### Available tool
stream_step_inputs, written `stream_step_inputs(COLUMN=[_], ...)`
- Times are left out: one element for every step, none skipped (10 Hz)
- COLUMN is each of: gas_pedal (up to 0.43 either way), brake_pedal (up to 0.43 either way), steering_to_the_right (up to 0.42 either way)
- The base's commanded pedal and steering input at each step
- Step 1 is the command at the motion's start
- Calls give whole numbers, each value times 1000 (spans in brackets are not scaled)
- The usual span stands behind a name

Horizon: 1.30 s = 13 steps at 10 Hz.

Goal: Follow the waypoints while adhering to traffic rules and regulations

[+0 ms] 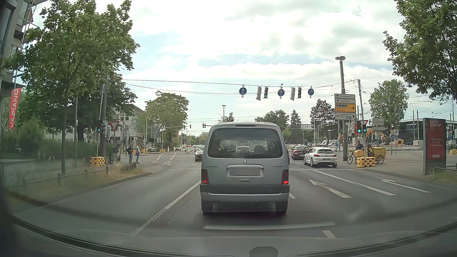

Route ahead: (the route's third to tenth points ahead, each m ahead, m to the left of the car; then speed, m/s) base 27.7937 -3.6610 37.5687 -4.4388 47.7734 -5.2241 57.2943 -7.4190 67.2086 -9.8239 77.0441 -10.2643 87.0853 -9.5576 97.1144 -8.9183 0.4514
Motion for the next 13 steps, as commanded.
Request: stream_step_inputs(gas_pedal=[98,138,169,189,197,209,240,260,280,299,299,299,299], brake_pedal=[24,24,24,24,24,24,24,24,30,24,24,24,24], steering_to_the_right=[-1,-2,-2,-2,-2,-2,-2,-2,-2,-1,-1,-1,0])
